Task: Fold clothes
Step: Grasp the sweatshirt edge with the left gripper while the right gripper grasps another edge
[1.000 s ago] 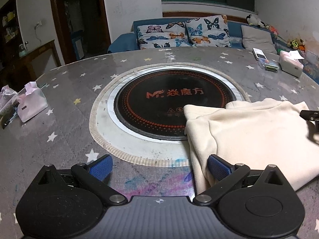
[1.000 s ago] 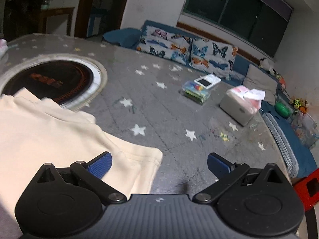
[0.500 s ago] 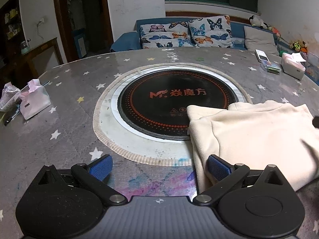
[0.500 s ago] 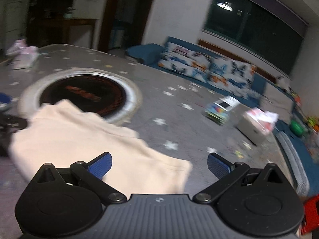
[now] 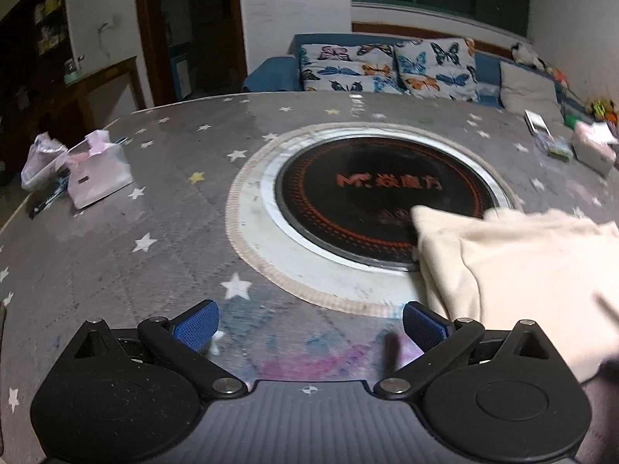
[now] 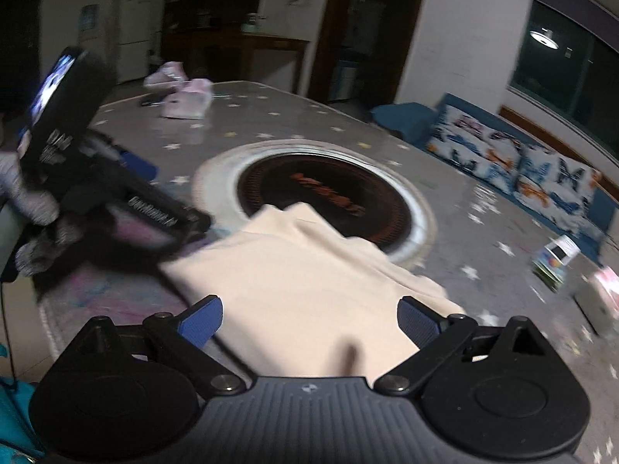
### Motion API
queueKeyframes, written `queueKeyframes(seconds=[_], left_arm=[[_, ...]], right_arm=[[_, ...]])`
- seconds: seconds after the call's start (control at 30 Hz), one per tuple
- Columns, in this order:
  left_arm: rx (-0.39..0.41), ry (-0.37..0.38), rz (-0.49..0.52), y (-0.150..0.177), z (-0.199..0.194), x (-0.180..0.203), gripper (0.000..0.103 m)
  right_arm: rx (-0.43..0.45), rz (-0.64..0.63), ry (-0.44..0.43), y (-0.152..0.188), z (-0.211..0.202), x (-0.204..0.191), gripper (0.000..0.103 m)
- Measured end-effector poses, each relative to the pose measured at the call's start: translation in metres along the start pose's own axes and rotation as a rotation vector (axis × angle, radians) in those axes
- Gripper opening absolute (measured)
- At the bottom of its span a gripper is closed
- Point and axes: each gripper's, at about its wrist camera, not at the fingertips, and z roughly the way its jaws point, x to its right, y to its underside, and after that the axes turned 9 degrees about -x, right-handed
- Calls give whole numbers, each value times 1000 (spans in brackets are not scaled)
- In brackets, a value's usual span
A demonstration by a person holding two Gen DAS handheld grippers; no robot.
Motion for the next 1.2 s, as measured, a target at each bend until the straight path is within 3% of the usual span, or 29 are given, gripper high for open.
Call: queueKeyframes(seconds=[0.27,0.43,0.6,0.83,1.2], left_arm=[[-35,139,-140,-9,-3,-22,98],[-78,266,-225,-11,-1,-30,89],[-114,380,-314,-12,2,-36,87],[-149,490,-422,-13,11,-36,87],[-199,635,-606,-15,25,-36,90]], right_arm=[[-13,-174,-68,-15,18,-43,89],[-27,-270,-83,-20,31,-63,74],[-43,-312,-57,-22,44,-74,57],[-36,-245,-100,-24,44,-64,26],[34,-38,-194,-32,24,-23,20]])
